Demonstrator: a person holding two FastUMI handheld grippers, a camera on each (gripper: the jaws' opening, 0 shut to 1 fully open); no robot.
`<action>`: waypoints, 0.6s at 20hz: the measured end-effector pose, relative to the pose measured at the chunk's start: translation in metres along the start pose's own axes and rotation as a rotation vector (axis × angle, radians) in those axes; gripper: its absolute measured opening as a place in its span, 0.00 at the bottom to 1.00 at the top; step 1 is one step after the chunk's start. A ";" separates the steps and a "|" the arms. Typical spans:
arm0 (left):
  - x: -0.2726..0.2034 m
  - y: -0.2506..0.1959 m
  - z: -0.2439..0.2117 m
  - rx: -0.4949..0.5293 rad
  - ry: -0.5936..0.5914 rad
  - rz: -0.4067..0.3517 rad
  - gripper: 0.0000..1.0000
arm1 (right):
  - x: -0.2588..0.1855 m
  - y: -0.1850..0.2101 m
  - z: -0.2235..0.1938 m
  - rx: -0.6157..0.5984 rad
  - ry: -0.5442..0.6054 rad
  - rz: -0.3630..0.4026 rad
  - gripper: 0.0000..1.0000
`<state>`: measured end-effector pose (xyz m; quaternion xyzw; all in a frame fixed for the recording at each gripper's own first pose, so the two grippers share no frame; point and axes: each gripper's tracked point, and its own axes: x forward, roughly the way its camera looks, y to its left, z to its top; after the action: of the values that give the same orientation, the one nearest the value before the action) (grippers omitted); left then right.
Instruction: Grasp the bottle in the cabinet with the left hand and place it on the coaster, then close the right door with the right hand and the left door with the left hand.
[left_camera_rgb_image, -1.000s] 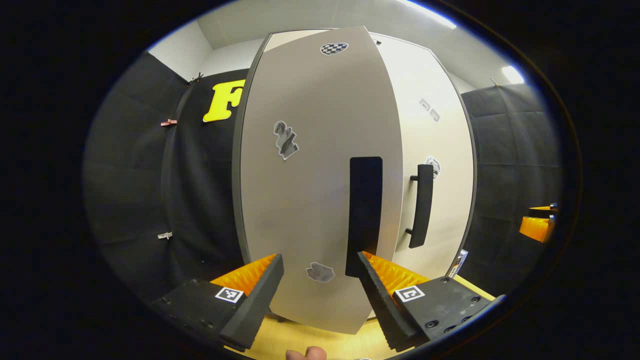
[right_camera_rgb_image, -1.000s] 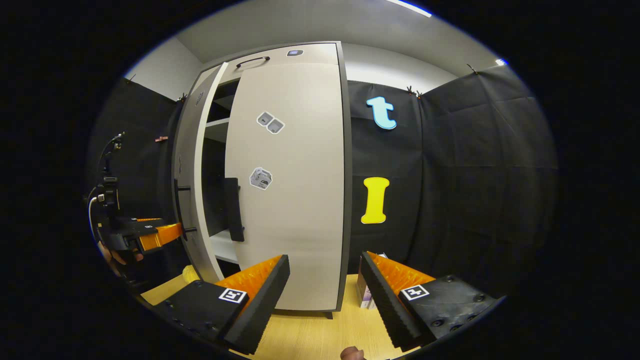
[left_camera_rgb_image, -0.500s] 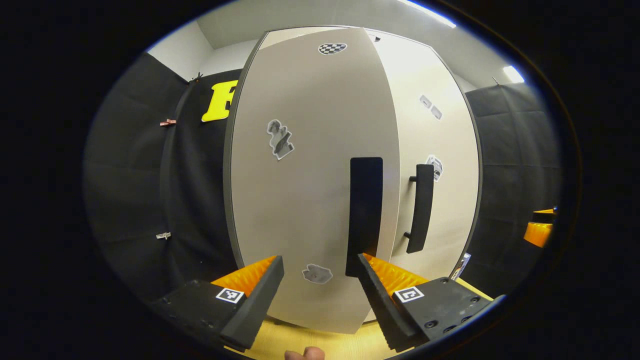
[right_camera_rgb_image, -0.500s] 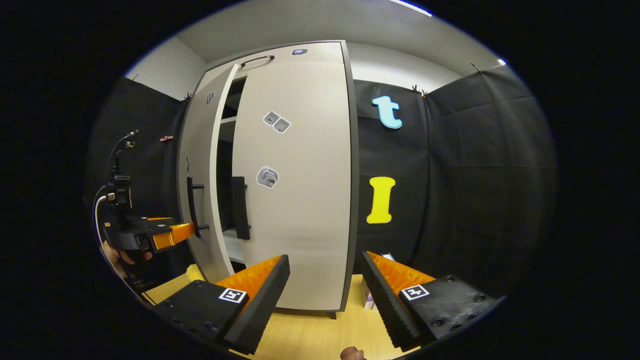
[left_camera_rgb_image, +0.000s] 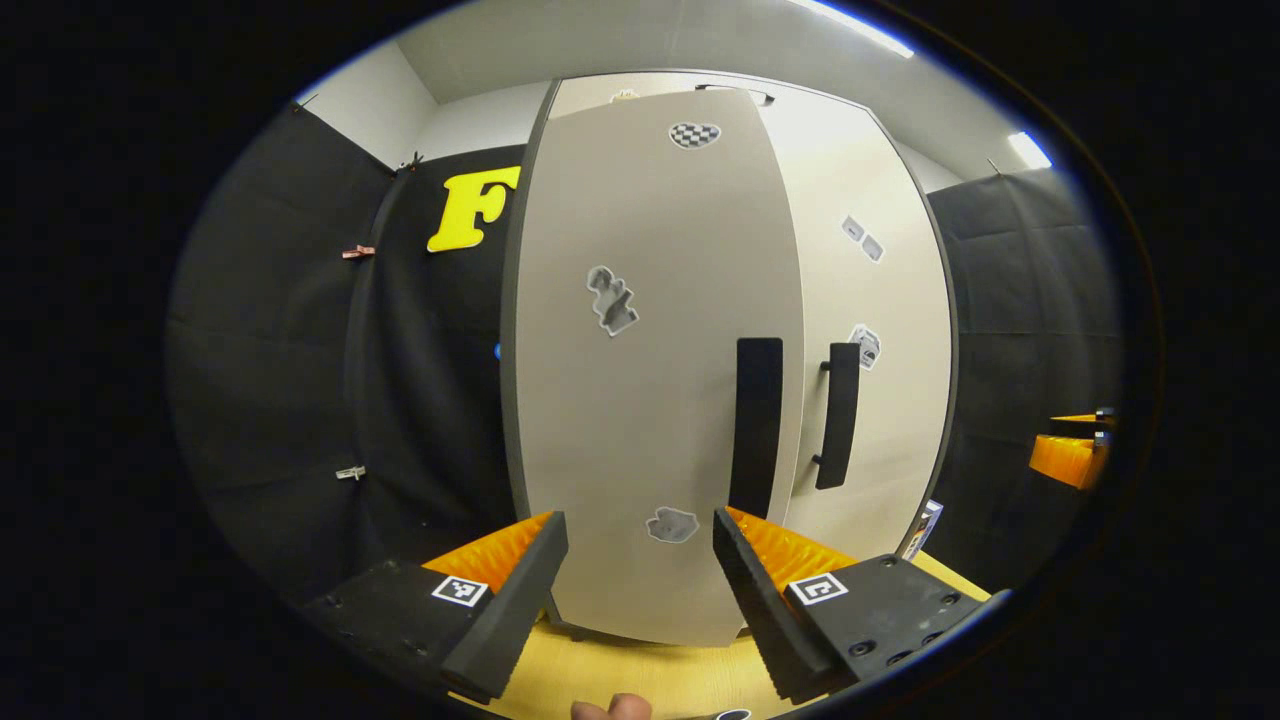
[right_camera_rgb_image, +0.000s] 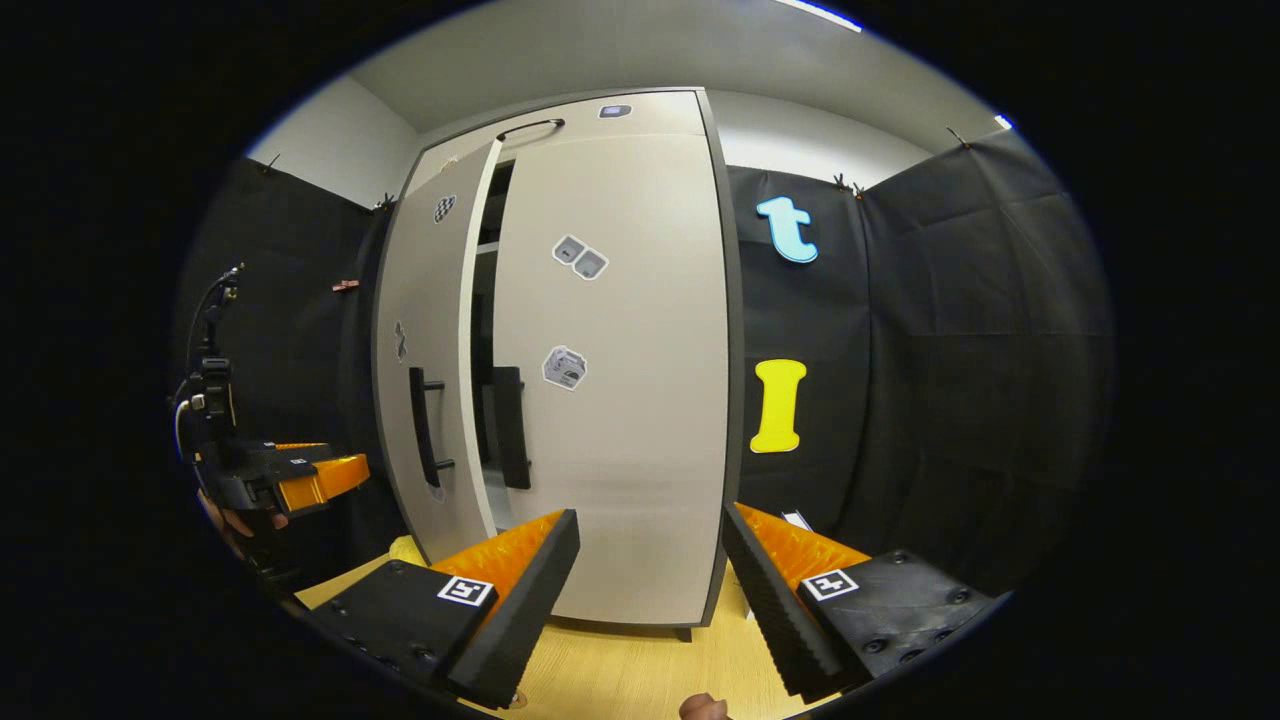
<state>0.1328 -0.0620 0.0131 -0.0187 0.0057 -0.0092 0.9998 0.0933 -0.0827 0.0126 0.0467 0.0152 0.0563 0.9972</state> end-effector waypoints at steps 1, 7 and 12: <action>-0.006 0.004 0.003 0.000 -0.005 0.002 0.94 | 0.000 0.004 0.002 0.000 -0.005 0.006 0.96; -0.038 0.016 0.016 0.006 -0.028 0.002 0.93 | -0.002 0.029 0.007 -0.012 -0.024 0.027 0.96; -0.059 0.021 0.016 -0.017 -0.025 -0.009 0.93 | -0.005 0.044 0.010 -0.031 -0.043 0.031 0.96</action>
<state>0.0743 -0.0390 0.0287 -0.0271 -0.0069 -0.0136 0.9995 0.0840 -0.0408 0.0270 0.0328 -0.0079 0.0711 0.9969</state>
